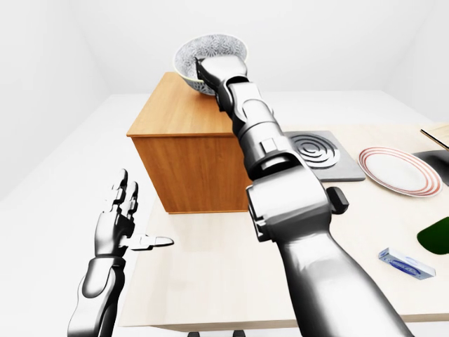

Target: Put the bowl on the top of the cabinet.

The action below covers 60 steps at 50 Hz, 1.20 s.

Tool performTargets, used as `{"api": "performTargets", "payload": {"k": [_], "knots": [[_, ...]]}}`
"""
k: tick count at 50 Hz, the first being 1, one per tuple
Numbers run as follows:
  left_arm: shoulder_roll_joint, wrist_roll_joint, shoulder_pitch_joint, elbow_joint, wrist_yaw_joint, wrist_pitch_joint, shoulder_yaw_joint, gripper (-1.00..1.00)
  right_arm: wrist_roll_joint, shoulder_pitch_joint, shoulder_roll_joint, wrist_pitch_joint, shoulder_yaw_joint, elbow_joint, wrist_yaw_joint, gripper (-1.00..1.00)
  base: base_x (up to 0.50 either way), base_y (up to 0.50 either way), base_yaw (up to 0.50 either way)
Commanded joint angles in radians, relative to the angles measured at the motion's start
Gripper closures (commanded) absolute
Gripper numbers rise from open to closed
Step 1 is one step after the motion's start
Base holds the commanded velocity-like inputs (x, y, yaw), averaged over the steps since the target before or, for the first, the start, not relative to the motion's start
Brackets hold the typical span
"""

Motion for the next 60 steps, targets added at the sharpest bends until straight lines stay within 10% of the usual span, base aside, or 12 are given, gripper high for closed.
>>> {"api": "performTargets", "payload": {"k": [1, 4, 5, 6, 24, 60], "knots": [[-0.001, 0.002, 0.001, 0.003, -0.003, 0.0, -0.003, -1.0, -0.025, 0.002, 0.013, 0.0, -0.003, -0.017, -0.025, 1.0, 0.0, 0.0, 0.0], [-0.001, 0.002, 0.001, 0.004, -0.003, 0.0, -0.004, -1.0, -0.026, 0.002, 0.014, 0.0, -0.002, -0.016, -0.016, 1.0, 0.0, 0.0, 0.0], [-0.001, 0.002, 0.001, 0.007, -0.003, 0.0, -0.004, -1.0, -0.024, 0.001, 0.014, 0.0, -0.004, -0.016, 0.004, -0.9, 0.0, 0.0, 0.0], [-0.001, 0.002, 0.002, 0.005, -0.003, 0.0, -0.004, -1.0, -0.024, 0.001, 0.012, 0.0, -0.004, -0.017, -0.003, -1.0, 0.0, 0.0, 0.0], [0.0, 0.0, -0.004, 0.011, -0.001, 0.0, 0.0, -1.0, -0.035, -0.028, -0.037, 0.0, -0.013, -0.01, 0.023, -1.0, 0.0, 0.0, 0.0], [-0.001, 0.004, 0.009, -0.005, -0.007, 0.0, -0.009, -1.0, -0.244, -0.445, -0.52, 0.0, -0.128, 0.007, 0.113, -1.0, 0.0, 0.0, 0.0]]}}
